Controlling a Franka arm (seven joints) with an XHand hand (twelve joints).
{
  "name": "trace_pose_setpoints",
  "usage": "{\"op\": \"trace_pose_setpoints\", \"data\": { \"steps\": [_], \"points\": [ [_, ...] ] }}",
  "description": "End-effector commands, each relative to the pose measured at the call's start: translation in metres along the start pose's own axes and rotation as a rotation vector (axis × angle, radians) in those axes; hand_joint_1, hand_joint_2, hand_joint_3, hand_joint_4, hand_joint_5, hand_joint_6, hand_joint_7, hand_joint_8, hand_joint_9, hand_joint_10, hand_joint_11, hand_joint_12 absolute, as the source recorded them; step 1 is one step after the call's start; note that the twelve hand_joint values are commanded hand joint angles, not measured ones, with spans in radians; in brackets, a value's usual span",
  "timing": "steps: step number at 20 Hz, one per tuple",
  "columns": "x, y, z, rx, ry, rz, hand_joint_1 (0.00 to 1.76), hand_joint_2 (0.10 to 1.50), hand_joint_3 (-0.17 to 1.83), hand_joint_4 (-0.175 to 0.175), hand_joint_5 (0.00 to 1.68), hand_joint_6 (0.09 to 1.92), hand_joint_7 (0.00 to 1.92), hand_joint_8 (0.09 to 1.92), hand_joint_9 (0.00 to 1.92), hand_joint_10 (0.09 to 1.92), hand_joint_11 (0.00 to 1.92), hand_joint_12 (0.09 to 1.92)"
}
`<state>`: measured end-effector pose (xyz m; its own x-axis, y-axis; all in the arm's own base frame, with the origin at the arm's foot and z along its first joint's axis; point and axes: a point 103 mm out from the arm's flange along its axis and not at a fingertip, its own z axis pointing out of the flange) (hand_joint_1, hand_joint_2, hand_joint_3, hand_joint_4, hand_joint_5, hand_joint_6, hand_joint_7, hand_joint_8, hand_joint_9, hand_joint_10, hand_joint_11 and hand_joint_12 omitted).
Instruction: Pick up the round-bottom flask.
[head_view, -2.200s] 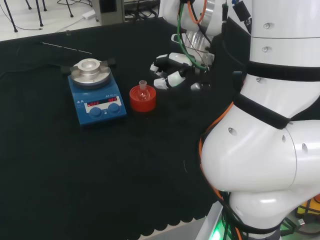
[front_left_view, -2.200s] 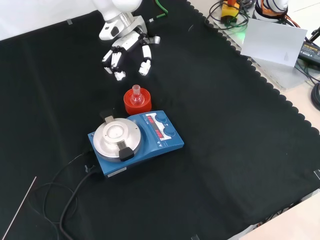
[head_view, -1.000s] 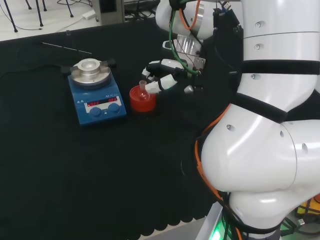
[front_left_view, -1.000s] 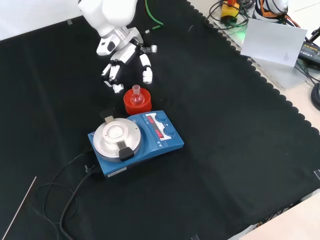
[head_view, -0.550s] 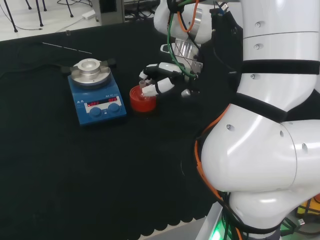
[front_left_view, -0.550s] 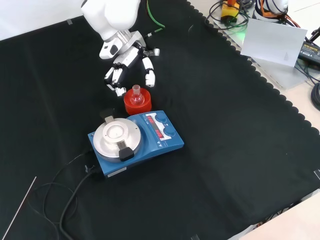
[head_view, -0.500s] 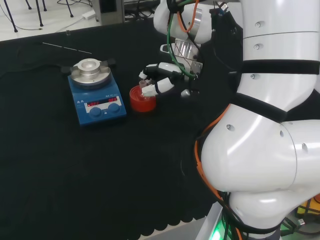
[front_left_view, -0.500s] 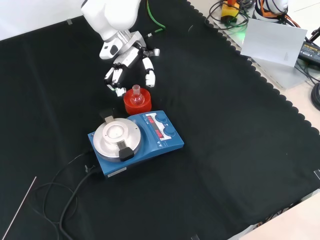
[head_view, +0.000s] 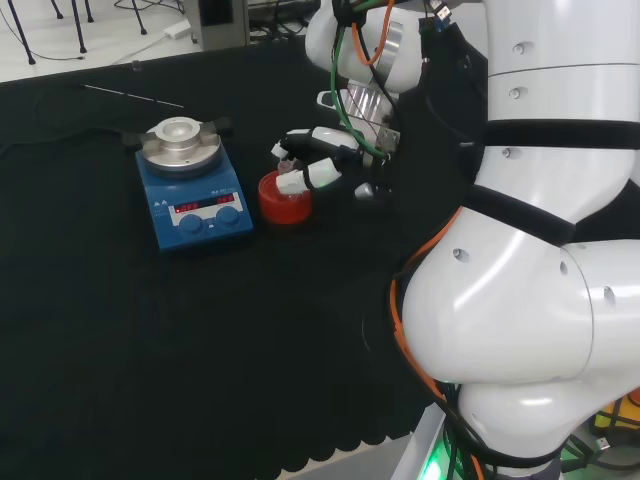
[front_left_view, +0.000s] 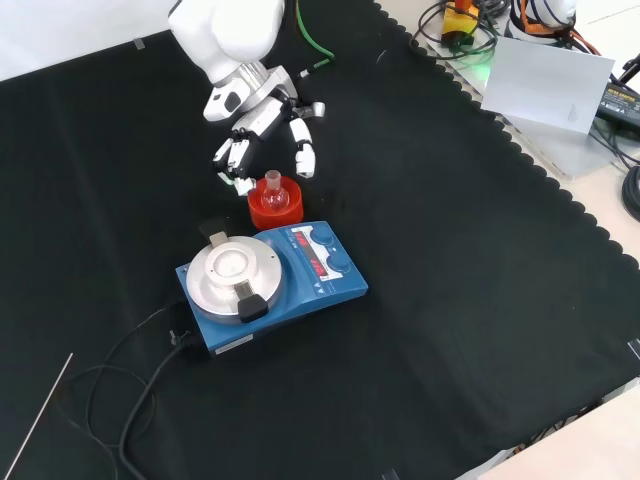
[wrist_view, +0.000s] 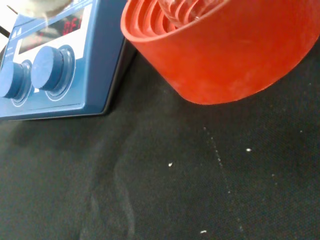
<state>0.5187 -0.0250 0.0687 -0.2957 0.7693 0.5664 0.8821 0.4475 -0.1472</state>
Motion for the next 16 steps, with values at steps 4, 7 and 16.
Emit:
{"op": "trace_pose_setpoints", "data": {
  "steps": [4, 7, 16],
  "points": [
    [0.0093, 0.0020, 0.0120, -0.014, -0.039, 0.011, 0.68, 0.65, 0.27, -0.093, 0.32, 0.73, 0.39, 0.79, 0.47, 0.93, 0.00, 1.48],
    [0.0094, 0.0023, 0.0131, -0.026, -0.038, 0.019, 0.70, 0.64, 0.26, -0.093, 0.33, 0.73, 0.39, 0.79, 0.48, 0.93, 0.00, 1.49],
    [0.0153, 0.0053, 0.0091, -0.100, -0.059, 0.041, 0.71, 0.65, 0.25, -0.084, 0.49, 0.89, 0.48, 0.77, 0.54, 0.90, 0.04, 1.51]
  ]
}}
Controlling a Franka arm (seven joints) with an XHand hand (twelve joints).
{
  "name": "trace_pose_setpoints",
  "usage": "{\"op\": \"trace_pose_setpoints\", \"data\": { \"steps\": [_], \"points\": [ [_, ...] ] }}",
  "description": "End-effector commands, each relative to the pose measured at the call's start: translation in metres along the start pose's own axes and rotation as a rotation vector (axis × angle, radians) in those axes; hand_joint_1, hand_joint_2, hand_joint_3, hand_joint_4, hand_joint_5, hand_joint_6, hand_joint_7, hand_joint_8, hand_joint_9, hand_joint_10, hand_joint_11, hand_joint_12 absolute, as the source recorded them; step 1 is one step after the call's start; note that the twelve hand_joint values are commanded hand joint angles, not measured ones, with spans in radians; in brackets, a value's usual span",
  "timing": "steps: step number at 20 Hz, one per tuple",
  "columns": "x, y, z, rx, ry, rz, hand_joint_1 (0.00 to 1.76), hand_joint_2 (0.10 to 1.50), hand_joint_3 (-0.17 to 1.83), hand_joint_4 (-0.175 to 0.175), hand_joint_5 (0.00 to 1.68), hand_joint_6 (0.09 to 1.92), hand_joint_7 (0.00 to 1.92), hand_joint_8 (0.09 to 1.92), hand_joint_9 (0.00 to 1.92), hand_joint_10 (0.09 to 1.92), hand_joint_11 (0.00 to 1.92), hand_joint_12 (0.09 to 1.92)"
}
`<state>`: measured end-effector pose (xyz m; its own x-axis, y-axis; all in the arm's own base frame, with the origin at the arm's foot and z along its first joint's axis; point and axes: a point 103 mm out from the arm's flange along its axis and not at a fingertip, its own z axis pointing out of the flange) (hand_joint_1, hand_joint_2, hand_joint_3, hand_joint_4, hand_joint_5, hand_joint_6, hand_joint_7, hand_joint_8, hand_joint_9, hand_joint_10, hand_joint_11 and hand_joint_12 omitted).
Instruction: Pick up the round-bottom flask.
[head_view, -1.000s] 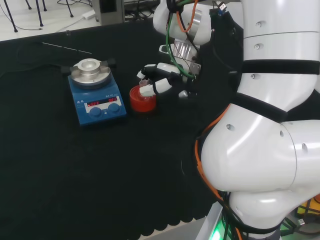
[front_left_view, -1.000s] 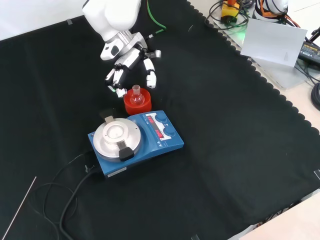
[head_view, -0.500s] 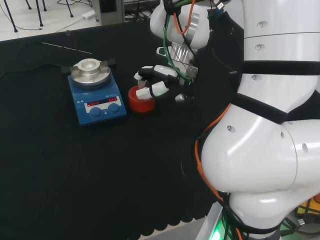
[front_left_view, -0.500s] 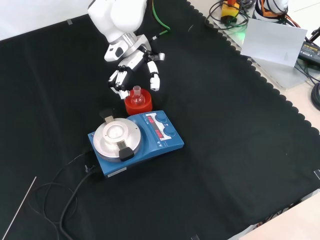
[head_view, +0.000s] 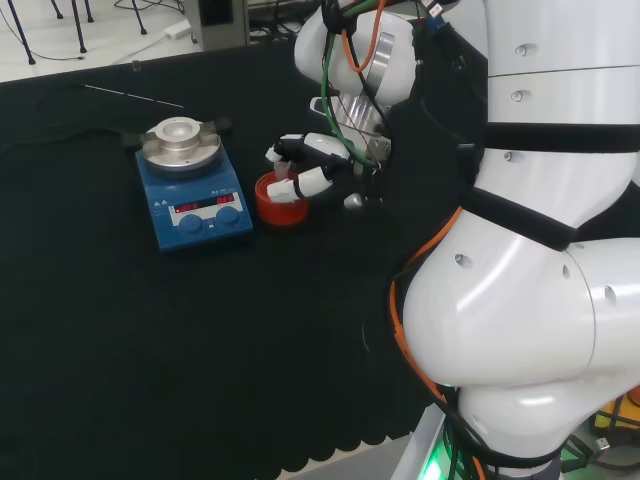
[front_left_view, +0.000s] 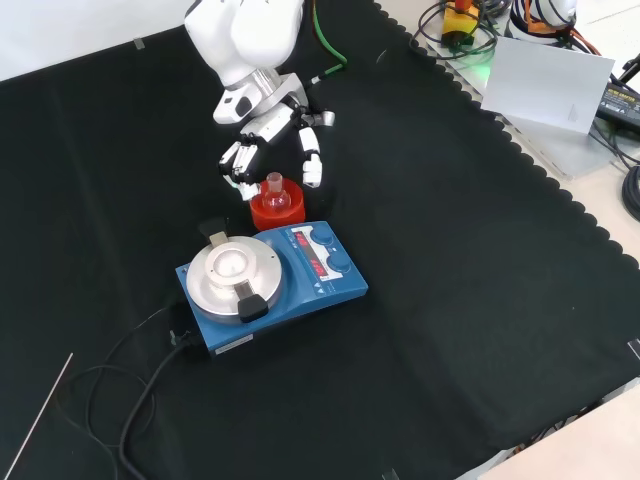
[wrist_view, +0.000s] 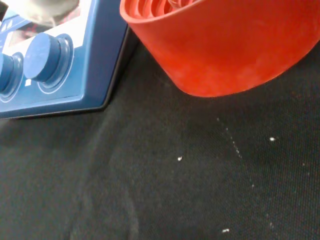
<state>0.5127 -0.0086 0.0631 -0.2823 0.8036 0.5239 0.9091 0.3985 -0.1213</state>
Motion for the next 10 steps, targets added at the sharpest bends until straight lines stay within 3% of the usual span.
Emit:
{"op": "trace_pose_setpoints", "data": {
  "steps": [1, 10],
  "points": [
    [0.0046, 0.0027, -0.0061, -0.057, -0.016, 0.009, 0.71, 0.65, 0.24, -0.079, 0.52, 0.93, 0.50, 0.76, 0.56, 0.90, 0.05, 1.51],
    [0.0112, 0.0055, -0.0082, -0.098, -0.024, 0.008, 0.75, 0.67, 0.25, -0.052, 0.82, 1.02, 0.64, 0.74, 0.67, 0.86, 0.13, 1.49]
  ]
}}
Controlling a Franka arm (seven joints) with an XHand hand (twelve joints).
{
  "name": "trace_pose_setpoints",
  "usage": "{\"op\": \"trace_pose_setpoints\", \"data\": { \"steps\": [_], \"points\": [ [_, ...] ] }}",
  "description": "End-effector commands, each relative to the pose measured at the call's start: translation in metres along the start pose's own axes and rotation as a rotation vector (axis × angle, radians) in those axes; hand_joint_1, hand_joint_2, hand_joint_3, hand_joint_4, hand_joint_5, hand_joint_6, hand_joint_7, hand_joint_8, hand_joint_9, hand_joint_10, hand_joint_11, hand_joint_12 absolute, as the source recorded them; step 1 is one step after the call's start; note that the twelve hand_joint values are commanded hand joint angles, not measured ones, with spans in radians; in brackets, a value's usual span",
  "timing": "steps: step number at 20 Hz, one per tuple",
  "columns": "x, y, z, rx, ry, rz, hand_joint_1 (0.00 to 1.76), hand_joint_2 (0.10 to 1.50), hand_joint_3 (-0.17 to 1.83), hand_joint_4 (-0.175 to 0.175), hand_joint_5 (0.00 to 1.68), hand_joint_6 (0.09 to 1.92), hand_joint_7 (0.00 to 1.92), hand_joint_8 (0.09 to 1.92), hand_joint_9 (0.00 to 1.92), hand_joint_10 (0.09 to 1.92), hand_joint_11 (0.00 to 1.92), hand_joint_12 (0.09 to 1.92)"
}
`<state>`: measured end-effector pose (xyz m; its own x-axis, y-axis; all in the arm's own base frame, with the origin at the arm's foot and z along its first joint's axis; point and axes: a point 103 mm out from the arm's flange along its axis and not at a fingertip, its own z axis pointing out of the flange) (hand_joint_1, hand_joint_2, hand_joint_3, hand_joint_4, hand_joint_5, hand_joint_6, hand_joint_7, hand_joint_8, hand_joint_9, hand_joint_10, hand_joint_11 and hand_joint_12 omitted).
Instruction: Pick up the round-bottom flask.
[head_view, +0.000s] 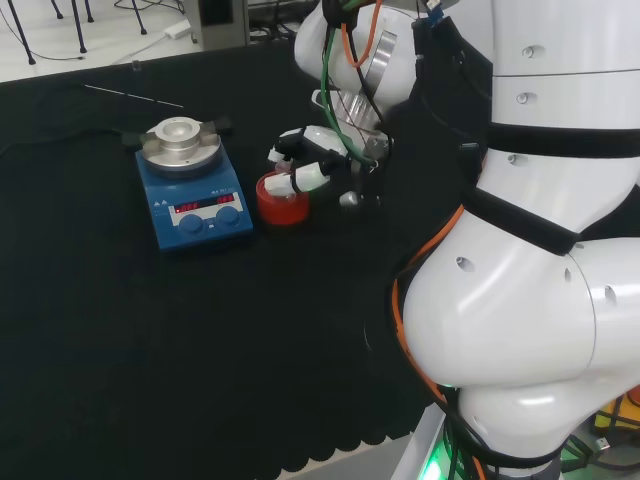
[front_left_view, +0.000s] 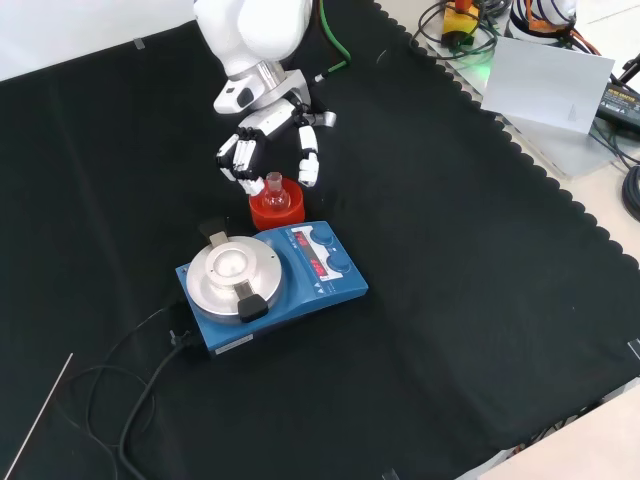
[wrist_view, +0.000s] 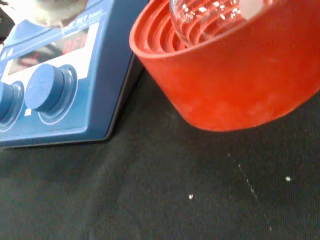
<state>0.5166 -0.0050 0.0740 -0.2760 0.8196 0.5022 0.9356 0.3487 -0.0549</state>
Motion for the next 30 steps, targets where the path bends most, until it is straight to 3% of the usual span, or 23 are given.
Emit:
{"op": "trace_pose_setpoints", "data": {
  "steps": [1, 10, 20, 30],
  "points": [
    [0.004, 0.002, 0.001, -0.012, 0.000, -0.004, 0.75, 0.67, 0.26, -0.050, 0.84, 1.02, 0.64, 0.74, 0.68, 0.86, 0.13, 1.49],
    [0.005, 0.004, 0.001, -0.023, -0.004, -0.009, 0.80, 0.70, 0.30, -0.024, 1.01, 0.91, 0.70, 0.72, 0.71, 0.85, 0.15, 1.48],
    [0.017, 0.012, -0.026, -0.069, -0.018, -0.046, 0.81, 0.71, 0.32, -0.021, 1.04, 0.88, 0.71, 0.71, 0.73, 0.86, 0.16, 1.48],
    [0.009, 0.009, -0.013, -0.033, -0.010, -0.033, 0.81, 0.71, 0.34, -0.022, 1.06, 0.87, 0.72, 0.71, 0.74, 0.86, 0.17, 1.48]
  ]
}}
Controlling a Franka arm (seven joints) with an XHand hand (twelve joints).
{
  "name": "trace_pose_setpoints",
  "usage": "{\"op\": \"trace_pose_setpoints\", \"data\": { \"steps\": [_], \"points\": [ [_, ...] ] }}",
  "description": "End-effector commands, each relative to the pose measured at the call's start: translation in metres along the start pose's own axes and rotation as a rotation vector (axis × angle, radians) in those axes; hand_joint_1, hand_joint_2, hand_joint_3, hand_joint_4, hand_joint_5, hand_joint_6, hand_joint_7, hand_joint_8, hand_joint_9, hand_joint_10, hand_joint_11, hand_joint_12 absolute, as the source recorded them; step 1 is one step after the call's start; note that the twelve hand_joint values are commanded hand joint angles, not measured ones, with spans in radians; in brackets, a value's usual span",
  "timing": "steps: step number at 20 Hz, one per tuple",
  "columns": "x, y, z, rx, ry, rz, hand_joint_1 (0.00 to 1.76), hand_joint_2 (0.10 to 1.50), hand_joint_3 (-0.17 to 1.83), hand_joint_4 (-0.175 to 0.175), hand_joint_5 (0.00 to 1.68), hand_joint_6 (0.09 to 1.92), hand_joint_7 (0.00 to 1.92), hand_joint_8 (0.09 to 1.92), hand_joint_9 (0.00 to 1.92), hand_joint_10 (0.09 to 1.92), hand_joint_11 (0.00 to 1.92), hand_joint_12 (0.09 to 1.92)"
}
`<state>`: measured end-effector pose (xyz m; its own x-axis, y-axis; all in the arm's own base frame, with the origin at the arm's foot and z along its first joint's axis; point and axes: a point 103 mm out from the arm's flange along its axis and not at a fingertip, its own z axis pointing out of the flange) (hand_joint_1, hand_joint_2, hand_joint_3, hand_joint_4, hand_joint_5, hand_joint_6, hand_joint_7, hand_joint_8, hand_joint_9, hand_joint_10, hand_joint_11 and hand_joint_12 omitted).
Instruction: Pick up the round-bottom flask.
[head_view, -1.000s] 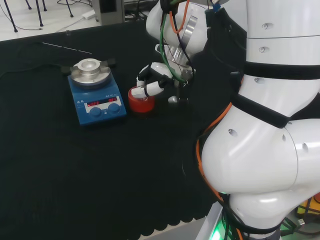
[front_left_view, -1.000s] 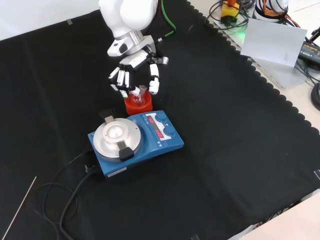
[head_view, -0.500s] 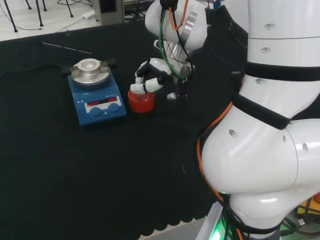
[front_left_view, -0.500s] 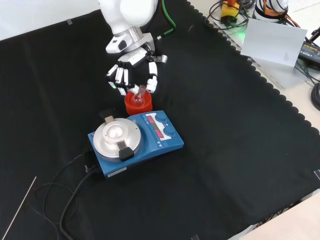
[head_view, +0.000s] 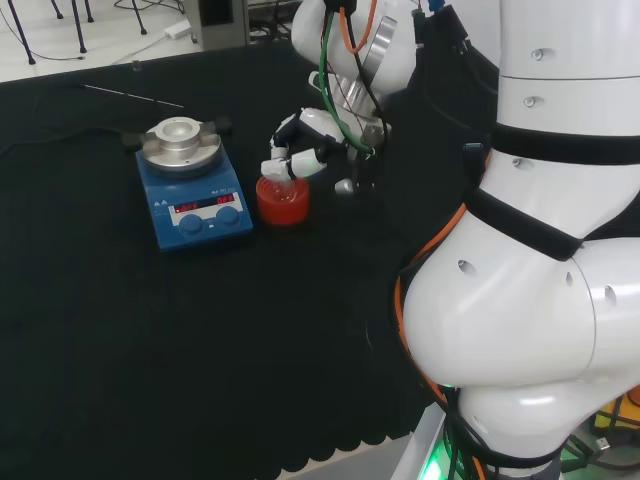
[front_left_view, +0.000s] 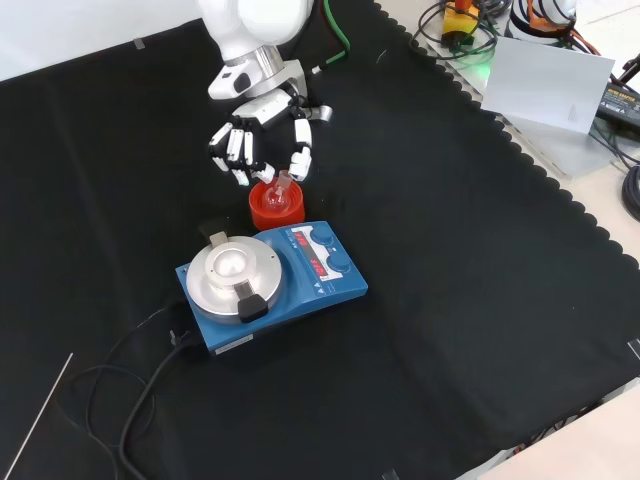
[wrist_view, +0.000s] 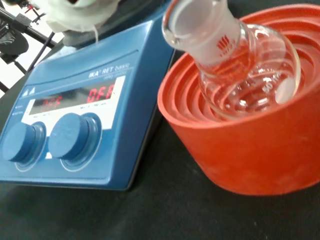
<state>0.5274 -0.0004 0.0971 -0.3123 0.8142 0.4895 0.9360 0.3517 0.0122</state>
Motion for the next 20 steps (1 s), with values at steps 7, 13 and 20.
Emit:
{"op": "trace_pose_setpoints", "data": {
  "steps": [7, 13, 20],
  "points": [
    [-0.008, -0.006, 0.020, 0.155, -0.089, -0.004, 0.80, 0.64, 0.33, -0.049, 0.27, 0.77, 0.36, 0.78, 0.47, 0.95, 0.01, 1.49],
    [-0.017, -0.016, 0.020, 0.161, -0.122, 0.007, 0.82, 0.62, 0.32, -0.047, 0.27, 0.72, 0.29, 0.78, 0.41, 0.94, 0.00, 1.46],
    [-0.027, -0.022, 0.019, 0.156, -0.119, 0.031, 0.83, 0.62, 0.32, -0.047, 0.32, 0.72, 0.31, 0.78, 0.42, 0.94, 0.00, 1.45]
  ]
}}
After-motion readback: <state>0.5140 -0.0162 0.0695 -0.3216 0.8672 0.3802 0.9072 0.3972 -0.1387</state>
